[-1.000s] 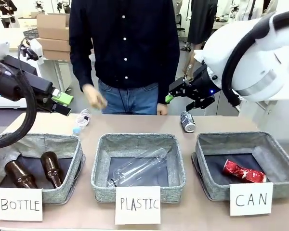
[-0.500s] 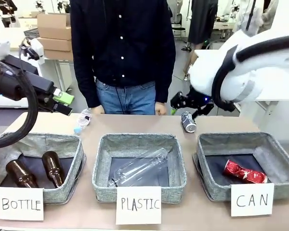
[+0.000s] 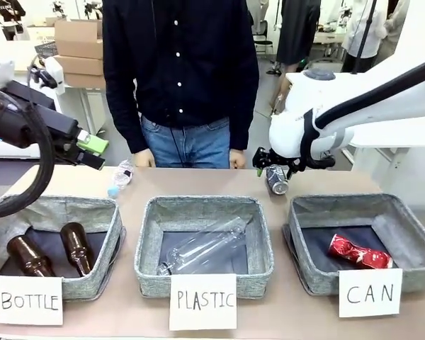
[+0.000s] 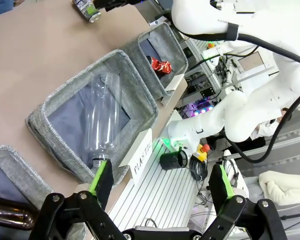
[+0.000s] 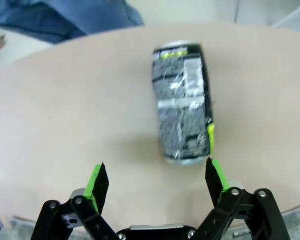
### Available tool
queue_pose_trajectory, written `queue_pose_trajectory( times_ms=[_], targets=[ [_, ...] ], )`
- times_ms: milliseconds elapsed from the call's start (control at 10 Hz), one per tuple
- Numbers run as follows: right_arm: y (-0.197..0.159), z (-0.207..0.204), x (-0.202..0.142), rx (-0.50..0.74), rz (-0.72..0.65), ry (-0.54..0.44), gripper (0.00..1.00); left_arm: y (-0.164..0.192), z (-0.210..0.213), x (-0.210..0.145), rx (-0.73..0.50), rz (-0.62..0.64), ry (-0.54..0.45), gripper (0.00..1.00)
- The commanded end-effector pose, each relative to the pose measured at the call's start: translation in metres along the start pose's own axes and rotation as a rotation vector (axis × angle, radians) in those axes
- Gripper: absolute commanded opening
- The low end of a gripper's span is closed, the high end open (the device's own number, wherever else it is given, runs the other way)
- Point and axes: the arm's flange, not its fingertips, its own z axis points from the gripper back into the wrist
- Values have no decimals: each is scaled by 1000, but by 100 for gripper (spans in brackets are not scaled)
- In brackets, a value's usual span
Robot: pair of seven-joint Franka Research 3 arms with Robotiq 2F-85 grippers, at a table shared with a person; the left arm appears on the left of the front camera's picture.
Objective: Sort the can waste into the basket.
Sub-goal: Pick up the can waste from the table and place it in the right Fabric basket.
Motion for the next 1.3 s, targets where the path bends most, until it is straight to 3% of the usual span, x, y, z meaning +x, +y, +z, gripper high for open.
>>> queue_pose_trajectory(
  times_ms=[0, 300, 800, 900, 1000, 1100, 1200],
  targets=[
    [8, -4, 18, -79, -23, -38, 100, -1, 4, 1, -4, -3, 9, 100],
    [-2, -34, 45, -50, 45, 94, 100, -1, 4, 1, -4, -3, 9, 100],
    [-6, -51, 45, -36, 47, 139, 100, -1, 4, 1, -4, -3, 9, 100],
    [-8, -52, 45, -52, 60, 154, 62, -1, 4, 1, -4, -3, 9, 100],
    [-9, -51, 44, -35, 64, 164, 40, -1, 4, 1, -4, -3, 9, 100],
    [-10, -49, 44, -28, 61, 165, 3, -1, 4, 1, -4, -3, 9, 100],
    [-12, -48, 43, -24, 58, 165, 0, -1, 4, 1, -4, -3, 9, 100]
  ],
)
